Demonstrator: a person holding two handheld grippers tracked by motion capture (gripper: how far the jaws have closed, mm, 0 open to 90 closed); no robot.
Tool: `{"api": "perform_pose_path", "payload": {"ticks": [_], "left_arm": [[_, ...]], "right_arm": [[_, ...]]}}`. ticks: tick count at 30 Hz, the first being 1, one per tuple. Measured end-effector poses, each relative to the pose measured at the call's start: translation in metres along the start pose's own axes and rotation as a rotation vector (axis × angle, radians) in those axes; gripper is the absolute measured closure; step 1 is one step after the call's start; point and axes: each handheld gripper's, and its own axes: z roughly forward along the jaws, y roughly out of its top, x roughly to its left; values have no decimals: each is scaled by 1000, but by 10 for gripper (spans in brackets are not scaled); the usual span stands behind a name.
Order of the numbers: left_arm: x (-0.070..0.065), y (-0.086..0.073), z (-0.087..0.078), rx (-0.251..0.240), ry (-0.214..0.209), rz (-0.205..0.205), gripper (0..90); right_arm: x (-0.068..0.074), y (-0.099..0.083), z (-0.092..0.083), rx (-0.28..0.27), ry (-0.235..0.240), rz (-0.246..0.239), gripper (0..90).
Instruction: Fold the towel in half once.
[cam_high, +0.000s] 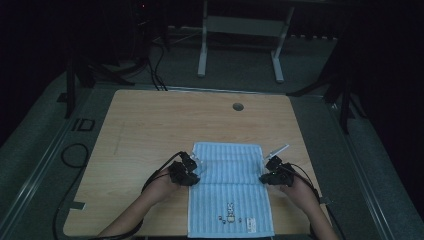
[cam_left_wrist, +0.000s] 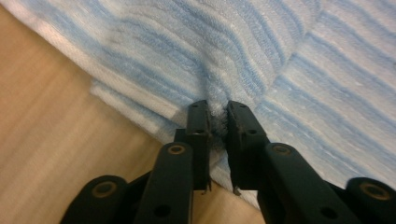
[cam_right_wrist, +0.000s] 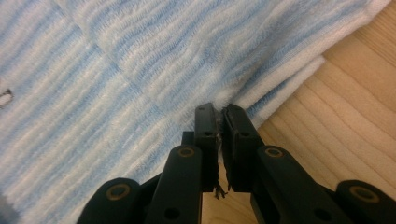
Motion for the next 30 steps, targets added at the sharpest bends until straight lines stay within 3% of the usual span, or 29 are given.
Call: {"api": "perform_pose_path", "payload": {"ticks": [3,7,9,15,18,19,20,23,24,29,30], "left_arm": [[0,0,-7,4,-7,-3,743],[4,3,-26,-6,3,-12,578],[15,8,-40,-21,29,-33,528],[38,22,-45,-37,71,-66,476],[56,39,-37,-31,88,-85,476],[56,39,-37,-31,88,-85,476],[63,49,-31,-43,106,-85,476],[69,57,-25,-44,99,-117,476],[75,66,-15,-40,101,-125,476],[84,76,1,-27,100,-139,475],[88,78,8,-15,107,-146,476]], "right_arm": [[1,2,-5,-3,4,-9,807],[-1,6,-22,-31,3,-14,720],[-7,11,-33,-47,-6,-16,685],[-26,31,-41,-57,-19,6,662],[-42,53,-35,-41,-57,28,644],[-42,53,-35,-41,-57,28,644],[-49,65,-31,-37,-46,41,639],[-57,76,-23,-17,-26,58,637],[-64,87,-13,12,-51,63,621],[-73,99,3,42,-87,88,597],[-78,102,11,54,-98,111,585]]}}
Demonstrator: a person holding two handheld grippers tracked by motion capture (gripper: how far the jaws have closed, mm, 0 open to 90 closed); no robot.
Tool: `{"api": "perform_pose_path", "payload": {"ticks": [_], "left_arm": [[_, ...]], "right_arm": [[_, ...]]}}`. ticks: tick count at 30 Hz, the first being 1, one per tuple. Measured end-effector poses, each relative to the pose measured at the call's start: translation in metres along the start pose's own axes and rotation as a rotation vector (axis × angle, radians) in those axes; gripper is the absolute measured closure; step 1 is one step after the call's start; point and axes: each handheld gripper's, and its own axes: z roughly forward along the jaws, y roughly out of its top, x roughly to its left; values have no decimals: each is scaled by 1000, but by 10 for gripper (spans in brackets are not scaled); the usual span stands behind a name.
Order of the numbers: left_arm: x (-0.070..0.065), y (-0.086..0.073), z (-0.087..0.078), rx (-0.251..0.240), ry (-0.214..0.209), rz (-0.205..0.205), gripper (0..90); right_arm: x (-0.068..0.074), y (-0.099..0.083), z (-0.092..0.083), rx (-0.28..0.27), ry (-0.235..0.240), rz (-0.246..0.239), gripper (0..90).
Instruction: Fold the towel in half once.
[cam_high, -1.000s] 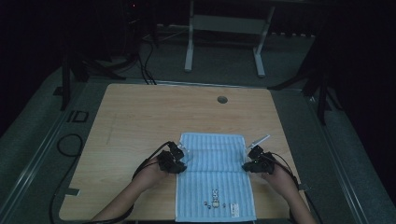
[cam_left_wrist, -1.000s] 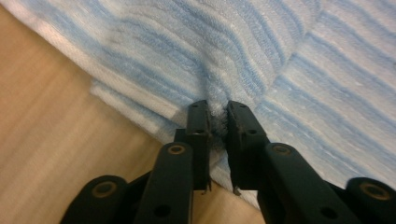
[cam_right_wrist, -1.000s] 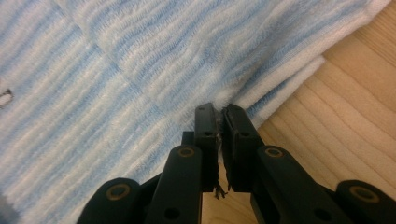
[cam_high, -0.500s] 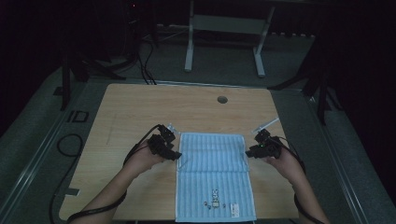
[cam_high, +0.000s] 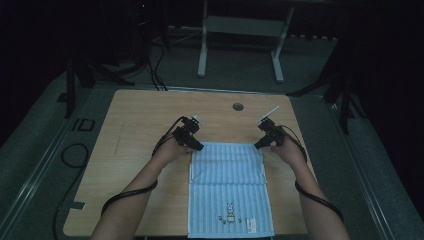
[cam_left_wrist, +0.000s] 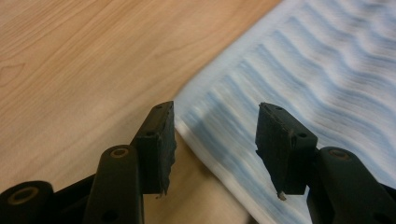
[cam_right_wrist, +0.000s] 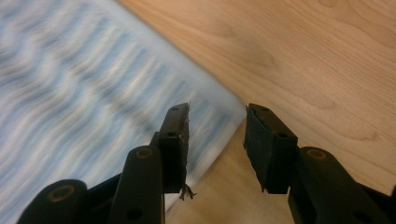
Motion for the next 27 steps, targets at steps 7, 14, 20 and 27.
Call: {"api": "perform_pose_path", "payload": {"ticks": [7,14,20,27], "left_arm": [[5,2,13,23,9,-28,475],[7,2,24,45,49,-20,501],[-3,8,26,57,17,22,776],[0,19,3,-11,16,21,842]], "right_arm": [[-3,7,19,54,-21,31,584],[1,9,25,91,-32,27,733],[6,12,26,118,-37,-3,836],[1,21,4,46,-24,13,841]]}}
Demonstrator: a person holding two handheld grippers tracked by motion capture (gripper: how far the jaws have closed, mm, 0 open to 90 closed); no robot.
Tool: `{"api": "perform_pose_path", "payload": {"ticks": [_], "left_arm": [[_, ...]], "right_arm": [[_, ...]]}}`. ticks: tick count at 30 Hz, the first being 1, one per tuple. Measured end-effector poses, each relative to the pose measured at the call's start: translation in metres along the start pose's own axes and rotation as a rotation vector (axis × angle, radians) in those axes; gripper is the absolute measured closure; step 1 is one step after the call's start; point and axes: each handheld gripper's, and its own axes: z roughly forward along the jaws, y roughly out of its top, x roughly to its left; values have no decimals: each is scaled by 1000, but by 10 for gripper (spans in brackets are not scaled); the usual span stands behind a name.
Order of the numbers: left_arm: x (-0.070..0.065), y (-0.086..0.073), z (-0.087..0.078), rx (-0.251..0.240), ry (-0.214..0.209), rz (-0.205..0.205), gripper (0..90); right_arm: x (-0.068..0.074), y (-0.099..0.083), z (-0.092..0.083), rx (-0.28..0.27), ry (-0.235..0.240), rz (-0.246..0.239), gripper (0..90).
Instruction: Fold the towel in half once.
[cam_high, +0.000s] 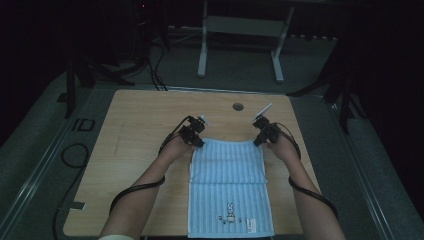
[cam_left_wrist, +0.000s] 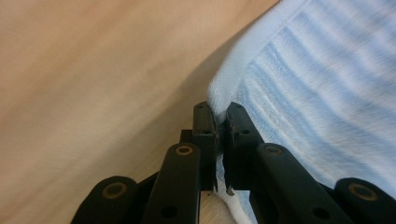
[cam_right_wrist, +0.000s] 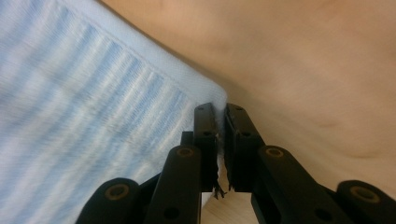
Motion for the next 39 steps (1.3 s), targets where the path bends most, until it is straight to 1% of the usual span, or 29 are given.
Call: {"api": "perform_pose_path", "payload": {"ticks": [2,3,4,5,6,7,9,11,12,14,17,18,19,20,24,25,26,27,28,29,30,31,32,33,34,35,36,37,39], "left_arm": [[4,8,-15,-35,8,-6,842],[5,12,-24,-62,23,-10,842],[7,16,-30,-76,20,-16,841],[7,16,-30,-76,20,-16,841],[9,27,-50,-121,37,-12,841],[9,32,-60,-137,40,-10,841],[9,44,-81,-174,74,-6,840],[9,53,-100,-197,94,10,840],[7,59,-113,-225,111,13,840],[4,65,-132,-254,117,25,839],[0,65,-151,-284,107,43,838],[0,65,-151,-284,107,43,838],[-2,55,-159,-305,88,44,838],[-3,49,-161,-318,74,45,838],[-8,18,-159,-321,19,71,837],[-8,18,-159,-321,19,71,837],[-10,7,-157,-319,1,76,836],[-11,1,-156,-315,-11,77,836],[-18,-15,-152,-304,-43,104,833],[-18,-15,-152,-304,-43,104,833],[-28,-29,-147,-291,-72,126,833],[-28,-29,-147,-291,-72,126,833],[-41,-42,-142,-273,-77,167,833],[-41,-42,-142,-273,-77,167,833],[-53,-52,-136,-246,-87,191,834],[-53,-52,-136,-246,-87,191,834],[-59,-57,-134,-238,-90,208,834],[-70,-66,-132,-225,-73,234,834],[-79,-76,-129,-222,-100,238,833]], "right_arm": [[-3,7,-16,-46,-2,10,841],[-5,11,-25,-68,-6,12,841],[-6,15,-34,-93,-16,9,841],[-6,18,-42,-112,-24,10,840],[-6,24,-54,-139,-35,10,840],[-5,29,-65,-162,-49,7,840],[-5,38,-88,-210,-73,2,840],[-4,47,-112,-262,-99,0,840],[-4,50,-121,-282,-107,-3,840],[-3,56,-147,-328,-111,-5,840],[3,58,-171,-360,-113,-31,839],[3,58,-171,-360,-113,-31,839],[5,57,-176,-368,-112,-40,839],[12,47,-184,-397,-99,-72,839],[24,18,-181,-412,-73,-122,838],[24,18,-181,-412,-73,-122,838],[30,-3,-173,-407,-61,-155,838],[30,-3,-173,-407,-61,-155,838],[33,-20,-166,-395,-28,-171,837],[33,-20,-166,-395,-28,-171,837],[38,-37,-158,-392,5,-185,837],[41,-45,-155,-390,2,-196,837],[45,-51,-151,-386,-1,-202,837],[45,-51,-151,-386,-1,-202,837],[52,-64,-145,-367,-13,-220,838],[52,-64,-145,-367,-13,-220,838],[55,-70,-143,-370,-2,-225,838],[58,-77,-141,-372,9,-230,837],[69,-98,-138,-381,35,-238,837]]}}
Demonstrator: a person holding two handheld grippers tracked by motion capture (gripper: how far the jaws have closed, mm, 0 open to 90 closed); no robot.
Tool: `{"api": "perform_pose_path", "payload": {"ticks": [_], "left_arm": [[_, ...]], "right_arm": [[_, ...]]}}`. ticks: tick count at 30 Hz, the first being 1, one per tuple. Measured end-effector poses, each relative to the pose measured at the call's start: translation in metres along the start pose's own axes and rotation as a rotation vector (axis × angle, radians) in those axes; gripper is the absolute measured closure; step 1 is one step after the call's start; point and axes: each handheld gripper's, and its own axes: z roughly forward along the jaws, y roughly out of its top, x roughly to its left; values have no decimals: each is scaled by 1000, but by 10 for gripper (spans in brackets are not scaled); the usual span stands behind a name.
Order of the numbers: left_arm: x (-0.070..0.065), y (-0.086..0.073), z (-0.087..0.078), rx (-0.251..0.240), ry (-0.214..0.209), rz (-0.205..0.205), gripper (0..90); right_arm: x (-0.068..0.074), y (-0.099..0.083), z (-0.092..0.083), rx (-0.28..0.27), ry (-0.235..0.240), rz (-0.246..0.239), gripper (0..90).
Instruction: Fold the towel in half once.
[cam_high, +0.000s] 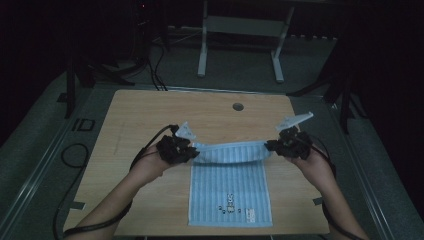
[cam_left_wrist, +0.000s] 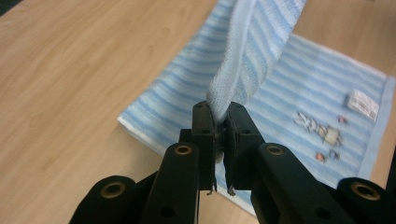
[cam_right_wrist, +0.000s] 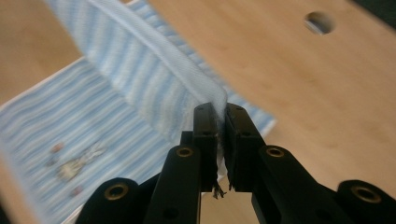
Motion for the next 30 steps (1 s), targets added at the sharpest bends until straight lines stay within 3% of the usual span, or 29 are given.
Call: {"api": "perform_pose_path", "payload": {"ticks": [1,3,5,10,11,14,16,22,25,27,28,29,30], "left_arm": [[-6,-4,0,4,8,13,833],[-15,-13,2,1,-28,12,833],[-26,-23,6,7,-26,26,833],[-50,-50,13,1,-67,42,831],[-53,-56,15,6,-73,42,829],[-60,-69,22,20,-94,19,828],[-66,-77,27,31,-83,29,828],[-74,-90,33,33,-111,15,823],[-82,-93,35,55,-139,33,820],[-85,-95,37,68,-162,33,779],[-93,-98,41,121,-211,49,779],[-97,-99,42,144,-209,47,654],[-98,-100,42,152,-222,31,603]], "right_arm": [[6,-7,-1,1,3,-14,837],[17,-21,-2,-10,14,0,837],[31,-39,0,1,35,-9,836],[51,-77,9,34,83,15,833],[53,-83,11,41,111,25,832],[60,-96,14,51,138,32,832],[66,-104,17,68,151,38,832],[68,-126,17,72,189,81,827],[70,-136,14,56,209,112,826],[71,-139,14,65,212,115,822],[72,-142,14,75,213,114,813],[74,-149,15,101,259,117,713],[75,-153,14,114,259,112,671]]}}
